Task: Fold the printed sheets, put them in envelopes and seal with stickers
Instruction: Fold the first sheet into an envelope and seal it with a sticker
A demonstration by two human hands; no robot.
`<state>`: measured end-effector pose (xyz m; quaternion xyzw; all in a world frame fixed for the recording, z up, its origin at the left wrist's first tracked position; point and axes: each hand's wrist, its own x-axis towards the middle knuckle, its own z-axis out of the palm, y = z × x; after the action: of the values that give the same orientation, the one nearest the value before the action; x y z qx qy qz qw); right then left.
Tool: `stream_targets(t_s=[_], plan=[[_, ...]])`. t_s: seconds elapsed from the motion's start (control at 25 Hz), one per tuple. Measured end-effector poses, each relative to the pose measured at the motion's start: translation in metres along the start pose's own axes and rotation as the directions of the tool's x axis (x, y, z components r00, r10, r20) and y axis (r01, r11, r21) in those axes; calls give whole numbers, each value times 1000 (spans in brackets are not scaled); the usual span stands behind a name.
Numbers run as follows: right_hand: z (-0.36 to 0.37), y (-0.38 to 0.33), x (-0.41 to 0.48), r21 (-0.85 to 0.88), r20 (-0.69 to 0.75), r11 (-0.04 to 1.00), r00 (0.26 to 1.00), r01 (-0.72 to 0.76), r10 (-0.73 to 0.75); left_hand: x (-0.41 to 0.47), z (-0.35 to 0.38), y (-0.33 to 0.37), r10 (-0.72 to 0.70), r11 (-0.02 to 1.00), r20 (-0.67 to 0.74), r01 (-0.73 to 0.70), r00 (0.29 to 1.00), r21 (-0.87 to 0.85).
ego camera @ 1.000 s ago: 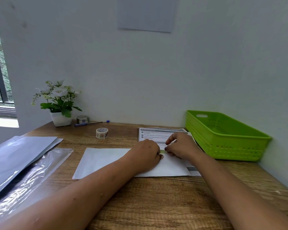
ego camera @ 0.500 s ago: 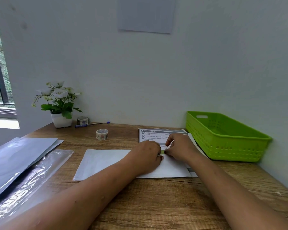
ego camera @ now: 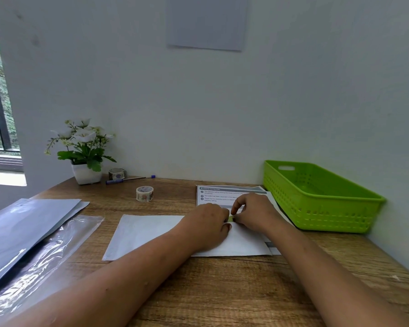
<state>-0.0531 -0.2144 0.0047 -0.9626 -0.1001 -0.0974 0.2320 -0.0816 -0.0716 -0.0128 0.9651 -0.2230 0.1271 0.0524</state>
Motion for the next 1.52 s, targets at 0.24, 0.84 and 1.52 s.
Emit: stream_targets(t_s=[0.24, 0.84, 1.52], plan=[[-4, 2, -1, -17, 11, 1000, 1000, -19, 19, -2, -4, 0, 27, 1000, 24, -26, 999, -14], [-7, 12, 0, 78, 52, 990, 993, -115, 111, -4, -16, -9, -15, 992, 130, 31, 991, -121], [11, 23, 17, -45, -83, 967, 965, -251, 247, -4, -9, -5, -14, 1000, 178, 15, 984, 0]])
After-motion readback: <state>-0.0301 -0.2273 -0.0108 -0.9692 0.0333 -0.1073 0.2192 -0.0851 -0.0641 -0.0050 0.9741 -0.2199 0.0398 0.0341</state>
